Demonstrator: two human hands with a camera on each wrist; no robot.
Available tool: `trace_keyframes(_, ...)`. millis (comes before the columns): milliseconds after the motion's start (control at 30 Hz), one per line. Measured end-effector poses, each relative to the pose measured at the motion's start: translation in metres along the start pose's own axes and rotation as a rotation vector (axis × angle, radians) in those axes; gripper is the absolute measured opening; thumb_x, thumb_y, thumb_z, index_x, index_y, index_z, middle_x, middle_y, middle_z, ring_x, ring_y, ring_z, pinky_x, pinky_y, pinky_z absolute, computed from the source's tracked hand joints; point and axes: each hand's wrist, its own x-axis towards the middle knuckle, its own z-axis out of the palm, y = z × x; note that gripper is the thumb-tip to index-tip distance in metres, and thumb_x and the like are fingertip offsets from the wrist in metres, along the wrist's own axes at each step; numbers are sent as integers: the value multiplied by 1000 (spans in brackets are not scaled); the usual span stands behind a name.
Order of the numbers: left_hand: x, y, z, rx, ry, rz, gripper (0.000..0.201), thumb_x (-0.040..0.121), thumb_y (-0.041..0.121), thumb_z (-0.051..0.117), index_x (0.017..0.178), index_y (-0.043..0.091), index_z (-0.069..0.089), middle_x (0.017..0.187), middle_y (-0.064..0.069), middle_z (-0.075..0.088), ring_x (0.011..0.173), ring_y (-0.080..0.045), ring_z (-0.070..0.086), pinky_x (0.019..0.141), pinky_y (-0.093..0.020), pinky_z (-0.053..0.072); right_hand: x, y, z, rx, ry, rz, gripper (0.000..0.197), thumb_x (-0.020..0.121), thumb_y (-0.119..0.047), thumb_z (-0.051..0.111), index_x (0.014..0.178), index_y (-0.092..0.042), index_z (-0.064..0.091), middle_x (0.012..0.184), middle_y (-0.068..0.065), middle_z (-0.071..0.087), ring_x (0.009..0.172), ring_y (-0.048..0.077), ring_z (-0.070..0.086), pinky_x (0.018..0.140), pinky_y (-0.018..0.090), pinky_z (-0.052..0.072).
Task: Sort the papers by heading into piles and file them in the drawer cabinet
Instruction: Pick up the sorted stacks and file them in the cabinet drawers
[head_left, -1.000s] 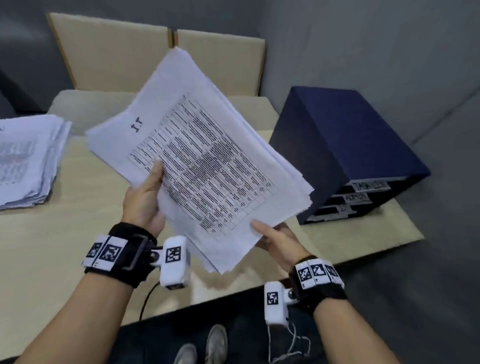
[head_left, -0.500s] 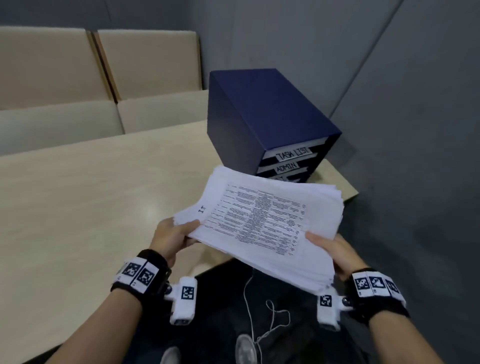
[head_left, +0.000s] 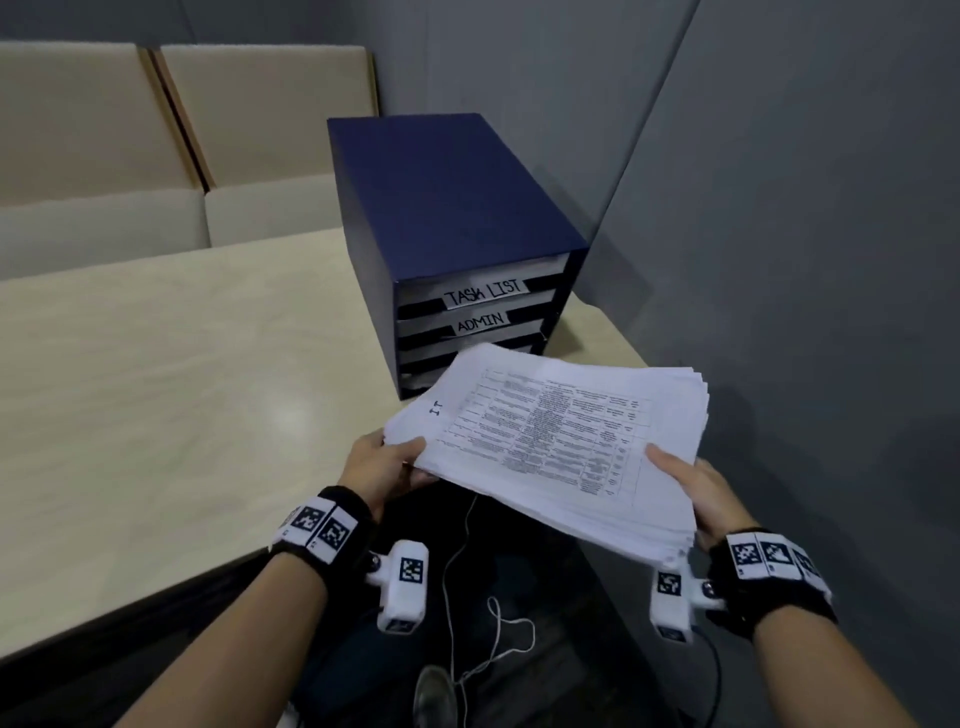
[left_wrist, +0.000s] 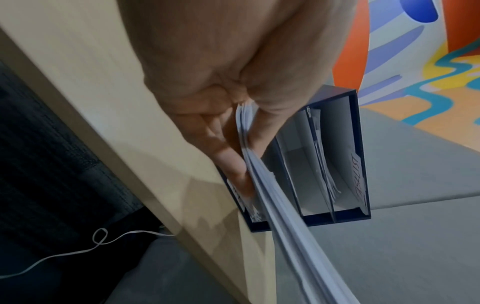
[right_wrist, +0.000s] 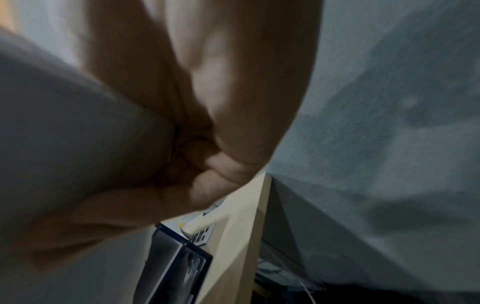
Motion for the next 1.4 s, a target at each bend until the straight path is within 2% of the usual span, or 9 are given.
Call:
trace_keyframes(167,12,0,6,10,43,24,23,97,24,60,99,0,61,90,-13,72,62,-22,67,48,-18,51,31,18,13,189,79,-78,36,96,-17,57,128,-1,60,125,16,67,116,30,65,94,40,56)
trace_keyframes(367,21,-48,-26,85,48,-99,18,96,15,60,85,1,58,70,-12,68,46,-19,61,45,-21,45,45,42,77,298,194,-165,30,102,-23,52,126,-6,60,118,8,70,103,19,70,83,29,59)
trace_keyframes(533,18,-112,-96,160,128,-284,20,99,7,54,80,0,53,46,-5,53,32,-16,47,43,-20,36,71,47,139,360,318,-134,27,101,-19,45,121,-6,58,115,11,66,113,30,62,99,43,50)
trace_keyframes(600,13,-132,-122,164,181,-318,18,99,5,53,83,-2,54,45,-5,51,33,-17,46,50,-23,34,83,44,161,343,251,-104,26,100,-19,41,120,-9,54,115,12,63,111,31,61,93,46,52)
trace_keyframes(700,1,-145,-149,176,284,-332,22,97,1,55,76,-4,55,48,-9,50,43,-22,49,40,-20,37,106,38,186,193,139,-18,31,104,-18,33,122,1,48,109,17,61,85,26,64,60,34,58)
trace_keyframes(833,-11,-154,-167,198,355,-350,30,96,3,58,67,-1,54,50,-11,56,48,-23,48,39,-21,37,130,19,208,-31,234,101,31,106,-18,34,124,3,49,69,8,55,47,13,47,32,18,34)
trace_keyframes(1067,-17,-159,-175,134,368,-370,30,96,0,56,66,-2,53,50,-14,56,39,-19,50,36,-18,40,151,-11,229,194,286,59,14,97,-6,60,88,5,57,73,10,57,41,9,57,37,15,45)
trace_keyframes(1267,-16,-148,-188,143,397,-316,26,95,7,60,70,0,55,64,-19,60,39,-19,52,38,-17,39,151,-10,249,339,202,9,38,102,-3,33,136,8,48,115,20,63,103,30,65,91,35,53)
trace_keyframes(1400,-15,-134,-191,138,387,-261,22,95,7,59,75,1,55,64,-15,64,41,-17,55,42,-21,40,145,12,252,175,285,15,30,98,-7,32,99,-9,62,95,10,61,70,15,59,60,27,46)
